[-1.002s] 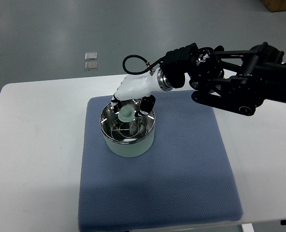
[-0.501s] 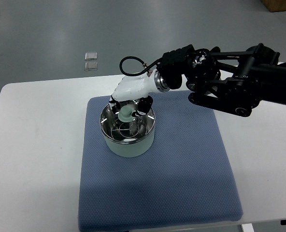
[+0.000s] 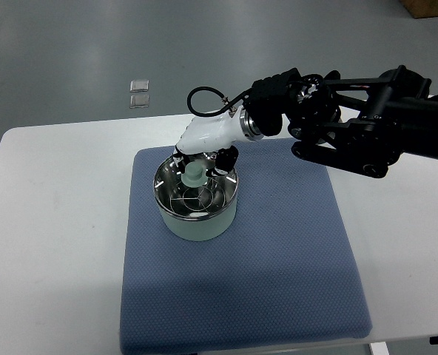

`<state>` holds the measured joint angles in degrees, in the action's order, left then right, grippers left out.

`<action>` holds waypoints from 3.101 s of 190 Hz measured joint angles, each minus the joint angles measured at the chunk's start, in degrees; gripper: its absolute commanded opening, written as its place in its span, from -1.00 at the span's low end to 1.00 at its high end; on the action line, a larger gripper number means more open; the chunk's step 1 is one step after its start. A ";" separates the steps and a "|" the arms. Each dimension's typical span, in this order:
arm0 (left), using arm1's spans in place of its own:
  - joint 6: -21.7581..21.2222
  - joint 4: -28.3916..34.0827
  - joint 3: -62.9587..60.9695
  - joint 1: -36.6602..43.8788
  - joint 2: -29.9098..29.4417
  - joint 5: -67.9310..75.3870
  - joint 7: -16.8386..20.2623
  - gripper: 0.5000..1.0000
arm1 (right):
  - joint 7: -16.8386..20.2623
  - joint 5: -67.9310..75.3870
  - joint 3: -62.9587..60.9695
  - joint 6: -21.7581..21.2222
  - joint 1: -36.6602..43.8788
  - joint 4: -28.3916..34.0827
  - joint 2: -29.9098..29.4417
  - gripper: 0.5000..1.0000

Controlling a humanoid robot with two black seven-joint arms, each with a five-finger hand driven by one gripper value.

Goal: Open lid and place right of pot

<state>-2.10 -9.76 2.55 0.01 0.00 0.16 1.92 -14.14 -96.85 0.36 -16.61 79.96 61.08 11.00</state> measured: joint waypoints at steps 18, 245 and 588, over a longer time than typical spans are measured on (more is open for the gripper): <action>-0.01 0.00 0.00 0.00 0.00 0.00 0.00 1.00 | 0.00 0.00 0.00 0.00 0.15 0.00 0.08 -0.48; 0.00 0.00 0.00 -0.01 0.00 -0.02 0.01 1.00 | -0.44 0.35 -0.01 -0.71 -0.01 0.35 -0.18 -0.33; -0.02 0.00 0.00 -0.02 0.00 -0.04 0.01 1.00 | -1.69 1.90 -0.86 -1.66 2.10 2.21 2.42 -1.00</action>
<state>-2.12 -9.76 2.55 -0.01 0.00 0.12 1.93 -15.83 -94.96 -0.51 -18.26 82.05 63.29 13.43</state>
